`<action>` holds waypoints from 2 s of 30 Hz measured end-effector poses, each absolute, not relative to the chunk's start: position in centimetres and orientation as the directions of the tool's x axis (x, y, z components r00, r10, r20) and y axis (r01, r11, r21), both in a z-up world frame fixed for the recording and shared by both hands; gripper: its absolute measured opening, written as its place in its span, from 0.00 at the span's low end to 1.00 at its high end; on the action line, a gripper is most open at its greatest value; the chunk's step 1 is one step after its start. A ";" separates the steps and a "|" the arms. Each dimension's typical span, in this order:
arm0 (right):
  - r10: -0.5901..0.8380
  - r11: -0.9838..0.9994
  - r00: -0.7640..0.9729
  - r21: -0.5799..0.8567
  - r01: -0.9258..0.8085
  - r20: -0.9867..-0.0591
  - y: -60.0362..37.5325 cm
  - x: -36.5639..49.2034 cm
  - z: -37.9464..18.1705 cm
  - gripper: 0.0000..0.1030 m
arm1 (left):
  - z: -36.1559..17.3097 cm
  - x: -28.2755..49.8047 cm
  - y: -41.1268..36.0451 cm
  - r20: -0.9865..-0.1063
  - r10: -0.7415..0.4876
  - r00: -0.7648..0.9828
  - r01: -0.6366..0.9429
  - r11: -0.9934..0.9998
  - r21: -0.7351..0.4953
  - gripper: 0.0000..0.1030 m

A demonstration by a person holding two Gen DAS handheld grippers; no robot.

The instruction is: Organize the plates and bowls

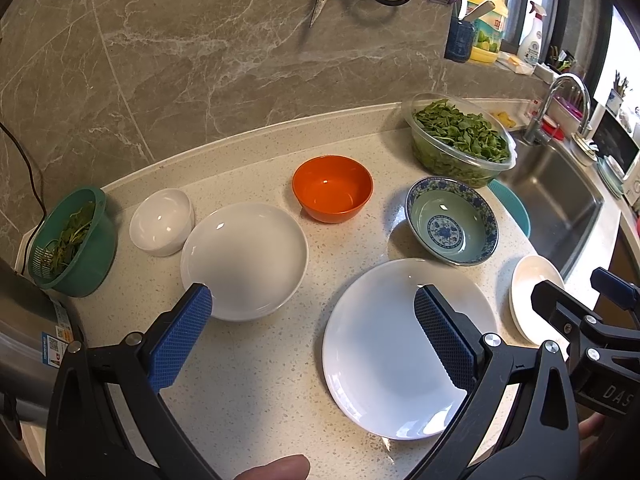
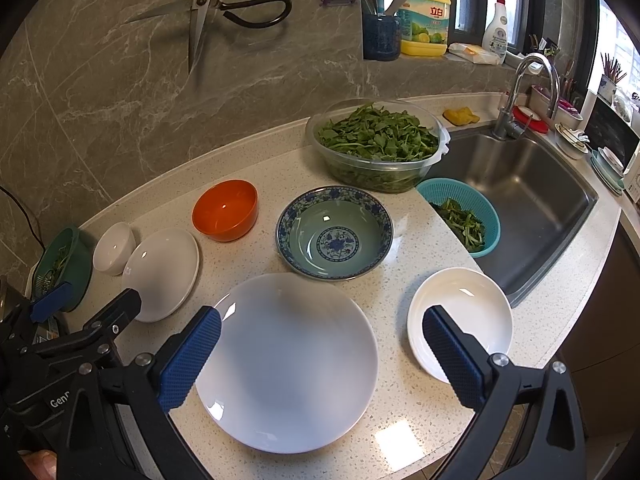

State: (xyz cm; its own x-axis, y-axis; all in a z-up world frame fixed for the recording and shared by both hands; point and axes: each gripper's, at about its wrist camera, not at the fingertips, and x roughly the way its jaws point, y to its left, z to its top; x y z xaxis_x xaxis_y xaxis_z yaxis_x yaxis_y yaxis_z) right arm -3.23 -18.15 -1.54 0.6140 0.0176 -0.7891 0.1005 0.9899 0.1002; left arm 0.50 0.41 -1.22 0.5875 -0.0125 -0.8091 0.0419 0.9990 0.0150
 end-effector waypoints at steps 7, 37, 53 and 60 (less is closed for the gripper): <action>0.018 0.990 0.613 0.100 0.099 -0.790 -18.1 -3.3 -1.7 1.00 | -1.3 0.7 0.4 -0.812 -0.012 0.584 0.042 0.999 0.015 1.00; 0.020 0.991 0.607 0.097 0.095 -0.794 -17.9 -2.7 -2.3 1.00 | -1.8 0.9 0.4 -0.818 -0.017 0.575 0.043 0.999 0.009 1.00; 0.031 0.990 0.596 0.107 0.093 -0.802 -17.7 -2.6 -2.8 1.00 | -2.9 1.0 0.9 -0.829 -0.072 0.555 0.072 0.997 -0.038 1.00; 0.240 0.950 0.538 0.311 0.043 -0.808 -19.0 -4.5 -5.6 1.00 | -6.8 -0.5 4.2 -0.845 -0.220 0.488 0.133 0.975 -0.177 1.00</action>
State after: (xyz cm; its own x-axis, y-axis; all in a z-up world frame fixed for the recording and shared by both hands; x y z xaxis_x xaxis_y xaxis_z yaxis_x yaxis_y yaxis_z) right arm -4.49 -19.04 -5.65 0.5380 0.2398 -0.8081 0.0432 0.9496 0.3106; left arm -0.52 4.18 -6.84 0.4882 -0.2199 -0.8446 0.1327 0.9752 -0.1772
